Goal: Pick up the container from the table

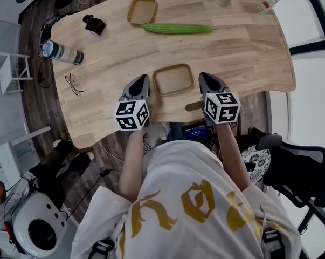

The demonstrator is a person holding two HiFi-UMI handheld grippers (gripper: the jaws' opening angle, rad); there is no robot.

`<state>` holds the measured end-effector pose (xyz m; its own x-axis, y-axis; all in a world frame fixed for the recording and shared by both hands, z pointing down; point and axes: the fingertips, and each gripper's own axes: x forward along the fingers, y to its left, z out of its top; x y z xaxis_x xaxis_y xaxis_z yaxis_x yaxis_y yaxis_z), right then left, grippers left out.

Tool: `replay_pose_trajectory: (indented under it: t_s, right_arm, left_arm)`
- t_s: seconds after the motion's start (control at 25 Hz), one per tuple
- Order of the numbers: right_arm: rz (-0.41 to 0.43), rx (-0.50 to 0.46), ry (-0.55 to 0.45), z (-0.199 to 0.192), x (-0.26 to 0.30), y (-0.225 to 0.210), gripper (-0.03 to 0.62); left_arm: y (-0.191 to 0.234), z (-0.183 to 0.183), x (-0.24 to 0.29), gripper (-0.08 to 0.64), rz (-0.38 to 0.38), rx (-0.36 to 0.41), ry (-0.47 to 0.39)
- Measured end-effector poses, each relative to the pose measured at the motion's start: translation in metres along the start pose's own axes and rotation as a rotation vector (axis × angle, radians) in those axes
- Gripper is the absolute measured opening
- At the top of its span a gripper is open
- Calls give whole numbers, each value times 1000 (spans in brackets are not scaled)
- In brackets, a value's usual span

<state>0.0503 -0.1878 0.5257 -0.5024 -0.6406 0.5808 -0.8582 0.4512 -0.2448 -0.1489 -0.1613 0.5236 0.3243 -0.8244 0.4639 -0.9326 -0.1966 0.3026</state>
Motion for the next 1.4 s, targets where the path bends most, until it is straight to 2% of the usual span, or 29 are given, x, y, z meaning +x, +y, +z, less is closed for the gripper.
replay_pose_trajectory:
  t_s: [0.24,0.4,0.44,0.48,0.52,0.6,0.88,1.0,1.12,1.16,1.4]
  right_arm:
    - [5,-2,46,-15,16,-5,14]
    - [10,-2,94,-30,30,-8,14]
    - [6,0,102,-33,34,-9,15]
    - [2,1,110,-36,37,-10,16]
    - [1,3,120,-40,41,-10,33]
    - [16,14,150,-49,48,-10,120]
    - [45,54,200,-66,68,-12,167]
    - [39,33,223,-73,73,-14,167]
    - [43,-36,249,-78,76,-10,83]
    - [35,-49,255,-79,77,-9,47]
    - [22,-34,271,-78,79,-11,38]
  left_arm:
    - [9,-29,10,12,17,-19,76]
    - [9,-47,20,15,-16,-54,139]
    - [8,-53,23,38,-32,-72,160]
    - [7,-60,27,95,-48,-90,183]
    - [5,-66,30,126,-59,-107,206]
    - [3,-79,35,153,-64,-119,247]
    - [3,-99,42,160,-52,-113,316]
    - [3,-100,46,159,-65,-109,324]
    - [-1,-99,49,87,-102,-124,331]
    - [-2,-98,50,83,-104,-129,331]
    - [-2,-97,53,74,-100,-144,345]
